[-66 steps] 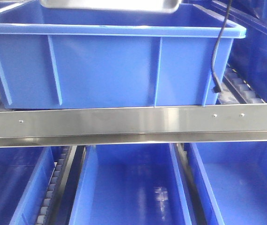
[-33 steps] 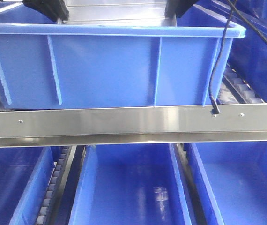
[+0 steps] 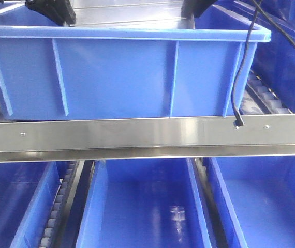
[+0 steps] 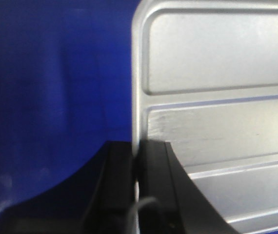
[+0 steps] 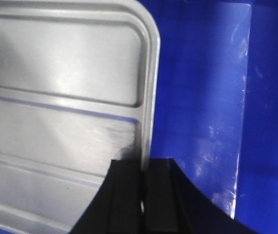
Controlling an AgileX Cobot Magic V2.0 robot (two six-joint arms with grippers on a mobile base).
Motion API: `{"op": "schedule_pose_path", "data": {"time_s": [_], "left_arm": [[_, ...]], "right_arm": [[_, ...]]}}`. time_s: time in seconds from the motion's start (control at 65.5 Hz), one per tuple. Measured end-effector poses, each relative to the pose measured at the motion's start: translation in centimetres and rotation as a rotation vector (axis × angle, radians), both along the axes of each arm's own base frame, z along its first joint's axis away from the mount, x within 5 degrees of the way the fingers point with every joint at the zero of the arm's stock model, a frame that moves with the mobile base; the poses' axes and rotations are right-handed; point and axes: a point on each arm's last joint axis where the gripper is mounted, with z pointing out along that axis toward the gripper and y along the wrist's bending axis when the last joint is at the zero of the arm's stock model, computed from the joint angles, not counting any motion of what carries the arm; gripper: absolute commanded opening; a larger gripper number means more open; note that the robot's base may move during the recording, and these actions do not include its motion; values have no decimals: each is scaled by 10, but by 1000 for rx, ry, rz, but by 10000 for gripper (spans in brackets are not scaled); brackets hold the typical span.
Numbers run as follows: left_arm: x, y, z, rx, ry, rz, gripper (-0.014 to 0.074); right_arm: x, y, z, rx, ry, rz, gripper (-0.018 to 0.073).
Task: Grab silver tray and place in blue box
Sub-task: 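Lower the held tray with both grippers into the blue bin, then open both grippers to release the tray and lift them out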
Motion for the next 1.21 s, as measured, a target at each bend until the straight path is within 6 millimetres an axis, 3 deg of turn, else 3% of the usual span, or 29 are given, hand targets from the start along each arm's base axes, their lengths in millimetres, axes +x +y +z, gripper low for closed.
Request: {"op": "schedule_pose_path", "data": {"time_s": [0.442,0.687,0.87,0.931,1.083,1.205], "left_arm": [[2,0,-4,14,4,0,-14],[5,7,-4,-1,9,19,-12],[9,23,-4,-64,39,61,-2],[9,27,-4,-64,46,69,41],[11,32,-4,-61,38,83,253],[14,35,-2,-65,7,95,254]], "right_arm": [[0,0,0,6,0,1,67],[0,2,1,31,4,4,348],[1,2,3,99,1,-1,377],[2,0,4,107,-3,-4,377],[7,-11,5,100,-17,-24,377],[9,-16,5,66,-38,-20,377]]}}
